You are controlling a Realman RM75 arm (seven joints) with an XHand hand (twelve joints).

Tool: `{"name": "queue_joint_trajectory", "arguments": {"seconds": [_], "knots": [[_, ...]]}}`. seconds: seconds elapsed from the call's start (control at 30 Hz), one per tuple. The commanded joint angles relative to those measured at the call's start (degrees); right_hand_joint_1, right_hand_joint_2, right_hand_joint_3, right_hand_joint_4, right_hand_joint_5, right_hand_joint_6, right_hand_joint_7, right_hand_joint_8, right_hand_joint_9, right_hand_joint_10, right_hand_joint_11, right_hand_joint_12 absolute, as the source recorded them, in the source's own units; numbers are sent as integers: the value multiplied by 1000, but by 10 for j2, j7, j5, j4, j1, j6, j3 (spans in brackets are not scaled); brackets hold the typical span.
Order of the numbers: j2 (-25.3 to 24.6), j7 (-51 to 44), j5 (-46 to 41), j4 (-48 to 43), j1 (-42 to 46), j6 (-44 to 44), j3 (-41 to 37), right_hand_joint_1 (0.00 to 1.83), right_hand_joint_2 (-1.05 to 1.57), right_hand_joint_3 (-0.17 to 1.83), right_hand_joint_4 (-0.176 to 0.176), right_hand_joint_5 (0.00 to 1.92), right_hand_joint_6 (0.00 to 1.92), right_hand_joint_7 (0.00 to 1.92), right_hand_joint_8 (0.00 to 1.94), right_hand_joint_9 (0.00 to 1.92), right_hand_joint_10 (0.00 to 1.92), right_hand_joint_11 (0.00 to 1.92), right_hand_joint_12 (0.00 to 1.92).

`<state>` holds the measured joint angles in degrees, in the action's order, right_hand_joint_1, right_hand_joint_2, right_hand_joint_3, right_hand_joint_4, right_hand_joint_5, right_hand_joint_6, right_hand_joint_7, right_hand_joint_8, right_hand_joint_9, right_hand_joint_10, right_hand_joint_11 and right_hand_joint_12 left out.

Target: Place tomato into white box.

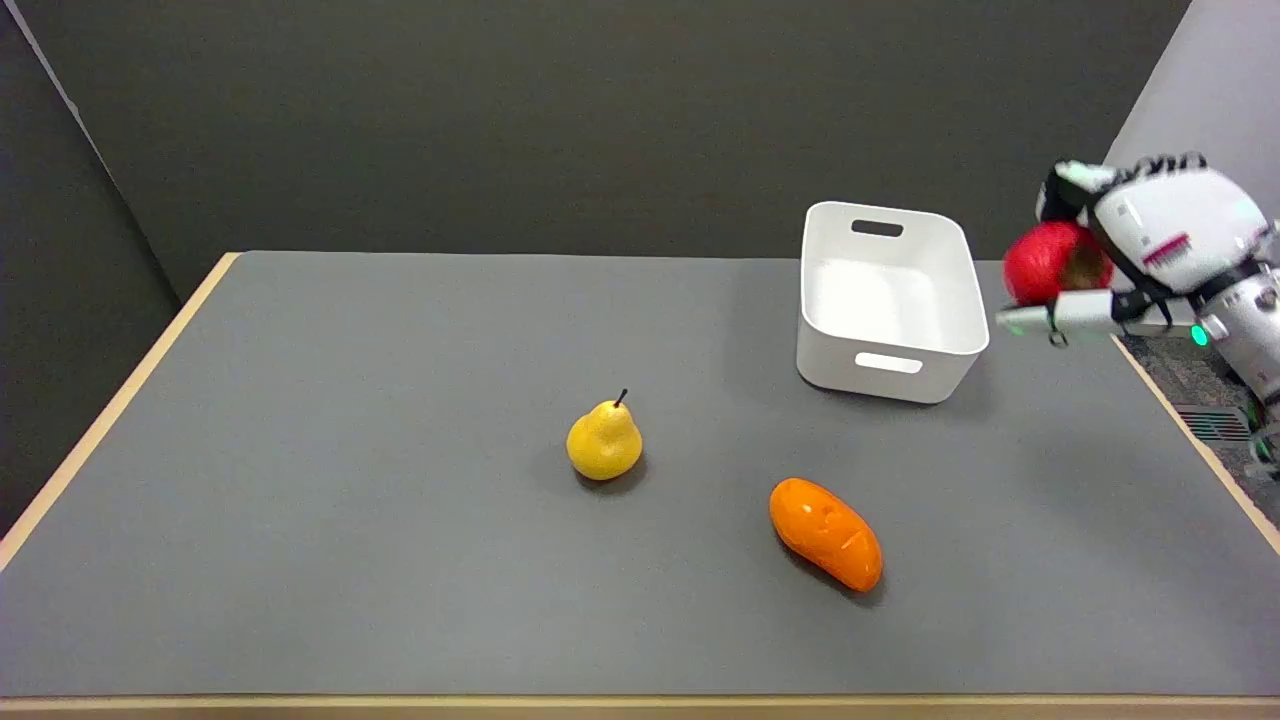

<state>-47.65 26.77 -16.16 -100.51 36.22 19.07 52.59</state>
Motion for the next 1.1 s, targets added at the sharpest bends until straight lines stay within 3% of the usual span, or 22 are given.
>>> {"name": "queue_joint_trajectory", "arguments": {"seconds": [0.03, 0.23, 0.53, 1.0, 1.03, 1.1], "knots": [[122, -30, -6, 122, -329, -16, 246, 1181, 1006, 502, -85, 638, 1488, 880, 1410, 901, 1524, 871, 1921], [97, -27, -6, 202, -438, -32, 335, 1181, 1003, 506, -85, 639, 1488, 882, 1409, 901, 1528, 869, 1921], [65, -25, -14, 337, -532, -49, 406, 1183, 1002, 508, -89, 639, 1486, 883, 1412, 899, 1529, 856, 1921], [53, -26, -47, 380, -560, -51, 468, 1181, 1007, 498, -91, 639, 1481, 884, 1411, 906, 1530, 820, 1898], [51, -27, -47, 381, -564, -52, 475, 1183, 1021, 474, -104, 647, 1479, 862, 1421, 905, 1522, 816, 1894], [43, -30, -47, 385, -572, -52, 490, 1189, 1105, 334, -176, 688, 1470, 737, 1479, 904, 1477, 800, 1885]]}}
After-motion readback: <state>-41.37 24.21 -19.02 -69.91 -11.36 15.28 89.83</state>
